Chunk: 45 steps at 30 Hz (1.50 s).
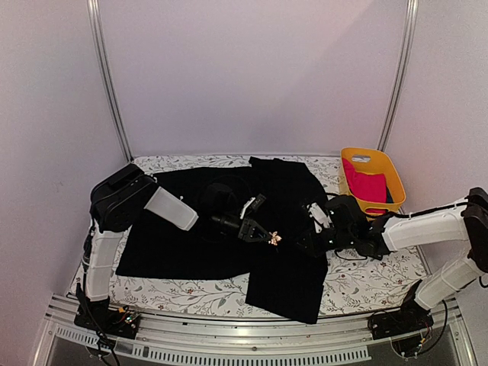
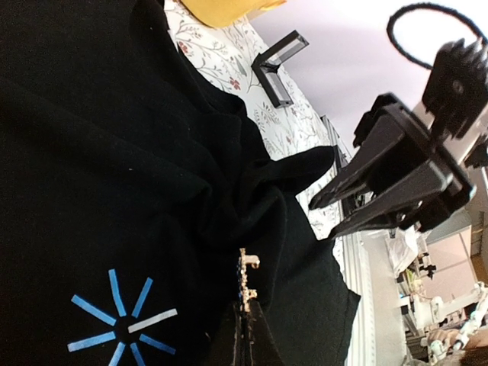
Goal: Pin the brooch onto the clothing
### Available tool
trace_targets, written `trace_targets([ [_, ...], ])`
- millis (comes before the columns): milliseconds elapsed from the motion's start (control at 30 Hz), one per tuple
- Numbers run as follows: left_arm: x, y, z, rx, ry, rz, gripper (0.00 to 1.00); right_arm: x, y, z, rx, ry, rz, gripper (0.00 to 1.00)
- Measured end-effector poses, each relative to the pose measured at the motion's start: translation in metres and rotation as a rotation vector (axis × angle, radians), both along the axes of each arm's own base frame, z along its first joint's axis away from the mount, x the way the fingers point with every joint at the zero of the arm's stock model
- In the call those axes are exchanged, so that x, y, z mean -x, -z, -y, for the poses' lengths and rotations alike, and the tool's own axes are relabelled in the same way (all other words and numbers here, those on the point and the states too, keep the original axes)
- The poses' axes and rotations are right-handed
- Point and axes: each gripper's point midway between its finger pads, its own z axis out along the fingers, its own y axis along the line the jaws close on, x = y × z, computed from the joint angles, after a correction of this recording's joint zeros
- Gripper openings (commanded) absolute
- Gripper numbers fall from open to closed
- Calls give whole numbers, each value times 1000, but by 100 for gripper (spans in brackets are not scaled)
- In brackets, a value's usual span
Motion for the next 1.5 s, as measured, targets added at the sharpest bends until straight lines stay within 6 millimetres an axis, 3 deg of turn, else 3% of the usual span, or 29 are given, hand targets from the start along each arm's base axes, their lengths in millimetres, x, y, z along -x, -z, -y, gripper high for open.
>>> trace_targets([
  [133, 2, 5, -1, -15, 20, 44, 0, -18, -22, 0, -45, -34, 28, 36],
  [233, 3, 6, 0, -19, 34, 74, 0, -34, -40, -1, -83, -74, 63, 39],
  [333, 2, 4, 1, -15, 44, 99, 0, -46, -44, -6, -109, -133, 74, 40],
  [433, -1, 1, 5, -9, 54, 124, 0, -52, -32, -18, -125, -219, 46, 39],
  [600, -3, 0, 6, -7, 65, 143, 0, -43, -2, -23, -136, -314, -33, 38],
  [800, -1, 6, 5, -20, 72, 141, 0, -39, 6, -29, -192, -399, -42, 25],
  [967, -1, 7, 5, -22, 77, 148, 0, -33, 27, -31, -197, -428, -88, 23],
  [1367, 1, 7, 4, -21, 84, 151, 0, -38, 31, -40, -232, -457, -78, 3],
  [1500, 1, 8, 4, -22, 89, 151, 0, -38, 31, -40, -244, -461, -88, 1],
])
